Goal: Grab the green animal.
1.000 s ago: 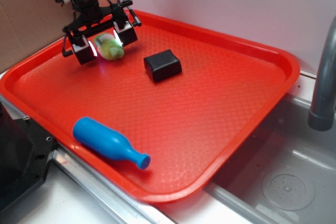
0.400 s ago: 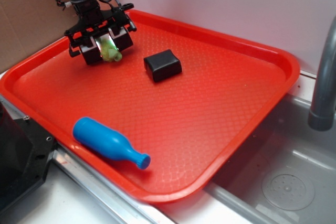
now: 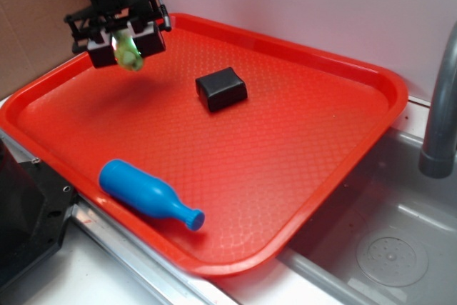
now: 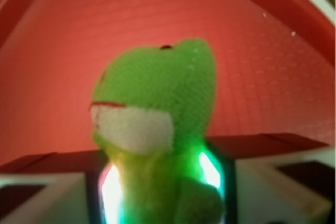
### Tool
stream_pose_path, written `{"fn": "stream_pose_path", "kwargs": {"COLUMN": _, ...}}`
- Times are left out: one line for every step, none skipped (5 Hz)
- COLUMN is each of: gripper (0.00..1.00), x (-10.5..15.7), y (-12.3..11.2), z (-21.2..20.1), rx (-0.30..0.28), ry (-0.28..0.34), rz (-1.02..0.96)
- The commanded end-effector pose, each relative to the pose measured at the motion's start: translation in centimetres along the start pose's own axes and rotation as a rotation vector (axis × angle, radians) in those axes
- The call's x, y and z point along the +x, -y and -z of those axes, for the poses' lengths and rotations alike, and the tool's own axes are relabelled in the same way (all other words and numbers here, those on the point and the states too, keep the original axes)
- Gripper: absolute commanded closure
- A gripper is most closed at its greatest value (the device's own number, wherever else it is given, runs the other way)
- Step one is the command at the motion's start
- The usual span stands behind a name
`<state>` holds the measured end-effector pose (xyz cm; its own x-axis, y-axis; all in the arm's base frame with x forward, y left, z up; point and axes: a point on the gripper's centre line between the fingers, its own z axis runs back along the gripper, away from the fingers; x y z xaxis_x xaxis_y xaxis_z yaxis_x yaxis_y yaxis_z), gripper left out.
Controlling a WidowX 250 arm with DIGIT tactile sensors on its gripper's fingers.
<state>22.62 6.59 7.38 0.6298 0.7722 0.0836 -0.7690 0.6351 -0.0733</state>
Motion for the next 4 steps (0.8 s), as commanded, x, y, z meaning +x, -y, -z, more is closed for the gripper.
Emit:
{"fn": "stream_pose_path", "kwargs": {"gripper": 1.00, "x": -4.3, "y": 0.7, "z": -7.3, "rx": -0.045, "ry": -0.074, "rz": 0.484}}
{"fn": "stream_pose_path", "kwargs": {"gripper": 1.00, "x": -6.9, "y": 0.3, "z": -9.5, "rx": -0.013, "ry": -0.080, "rz": 0.647}}
{"fn": "stream_pose_path", "kwargs": {"gripper": 1.00, "x": -7.7, "y": -0.3, "z": -10.6, "rx": -0.002, "ry": -0.091, "rz": 0.719}}
{"fn": "stream_pose_path", "kwargs": {"gripper": 1.00, "x": -8.1, "y": -1.0, "z": -11.4, "rx": -0.017, "ry": -0.086, "rz": 0.722}}
